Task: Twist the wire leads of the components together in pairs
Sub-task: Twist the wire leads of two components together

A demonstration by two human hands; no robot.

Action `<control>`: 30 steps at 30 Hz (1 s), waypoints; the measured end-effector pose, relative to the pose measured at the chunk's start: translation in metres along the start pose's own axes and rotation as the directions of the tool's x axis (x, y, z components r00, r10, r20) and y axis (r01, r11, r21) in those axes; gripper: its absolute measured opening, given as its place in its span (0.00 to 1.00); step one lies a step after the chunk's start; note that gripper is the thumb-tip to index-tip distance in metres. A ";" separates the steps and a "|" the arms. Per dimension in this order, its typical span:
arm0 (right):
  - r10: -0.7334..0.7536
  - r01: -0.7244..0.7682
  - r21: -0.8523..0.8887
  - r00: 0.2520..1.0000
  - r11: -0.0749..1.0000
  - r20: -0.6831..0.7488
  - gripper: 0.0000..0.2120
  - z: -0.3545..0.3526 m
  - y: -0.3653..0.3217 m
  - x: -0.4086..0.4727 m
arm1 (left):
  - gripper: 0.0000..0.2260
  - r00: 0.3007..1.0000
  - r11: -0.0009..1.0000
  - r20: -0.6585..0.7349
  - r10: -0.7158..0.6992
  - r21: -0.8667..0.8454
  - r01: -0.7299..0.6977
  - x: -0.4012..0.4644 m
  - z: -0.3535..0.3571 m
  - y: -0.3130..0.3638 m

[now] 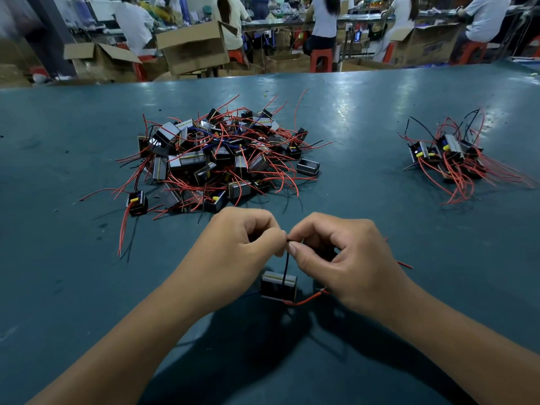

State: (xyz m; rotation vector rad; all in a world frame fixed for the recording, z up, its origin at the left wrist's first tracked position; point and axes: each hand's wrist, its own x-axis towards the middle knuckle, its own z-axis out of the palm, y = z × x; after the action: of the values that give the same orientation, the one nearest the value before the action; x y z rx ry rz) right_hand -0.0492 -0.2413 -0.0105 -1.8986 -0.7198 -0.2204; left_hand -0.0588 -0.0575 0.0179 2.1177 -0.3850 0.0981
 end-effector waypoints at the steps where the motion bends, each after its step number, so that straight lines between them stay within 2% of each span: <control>1: 0.008 -0.008 0.005 1.000 1.000 -0.005 0.04 0.000 0.001 0.000 | 0.11 1.000 1.000 -0.006 0.013 0.021 -0.013 0.001 -0.001 -0.002; 5: 0.097 -0.094 0.095 0.995 0.991 -0.028 0.04 -0.004 0.008 0.004 | 0.04 0.971 0.954 -0.062 0.231 0.208 -0.214 0.002 -0.015 -0.006; 8: 0.126 -0.126 0.165 0.992 0.978 0.010 0.03 -0.007 0.010 0.005 | 0.07 0.883 0.763 0.021 0.468 0.494 -0.416 0.003 -0.021 -0.009; 10: 0.121 -0.127 0.186 0.992 0.974 0.044 0.03 -0.008 0.010 0.005 | 0.06 0.831 0.665 0.060 0.554 0.568 -0.485 0.006 -0.023 -0.012; 15: 0.093 -0.107 0.182 0.992 0.977 0.084 0.03 -0.007 0.008 0.005 | 0.08 0.753 0.534 0.103 0.650 0.643 -0.549 0.007 -0.024 -0.013; 19: 0.090 -0.104 0.187 0.992 0.977 0.083 0.04 -0.007 0.008 0.005 | 0.09 0.748 0.500 0.130 0.651 0.668 -0.551 0.008 -0.026 -0.013; 23: 0.080 -0.092 0.172 0.994 0.981 0.075 0.03 -0.006 0.008 0.003 | 0.10 0.778 0.533 0.134 0.614 0.656 -0.534 0.007 -0.022 -0.009; 26: 0.061 -0.069 0.146 0.996 0.987 0.060 0.03 -0.005 0.007 0.003 | 0.09 0.867 0.716 0.100 0.488 0.522 -0.463 0.005 -0.016 -0.010; 28: 0.046 -0.051 0.109 0.998 0.993 0.047 0.03 -0.005 0.007 0.003 | 0.07 0.929 0.853 0.089 0.360 0.372 -0.366 0.003 -0.013 -0.012; 30: 0.042 -0.046 0.084 0.998 0.995 0.043 0.03 -0.005 0.007 0.003 | 0.07 0.964 0.945 0.096 0.247 0.195 -0.262 0.002 -0.010 -0.013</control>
State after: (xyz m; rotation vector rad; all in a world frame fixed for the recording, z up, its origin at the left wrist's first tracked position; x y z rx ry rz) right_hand -0.0426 -0.2461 -0.0125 -1.8402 -0.7036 -0.1212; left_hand -0.0521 -0.0431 0.0138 2.2701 -0.7175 0.2224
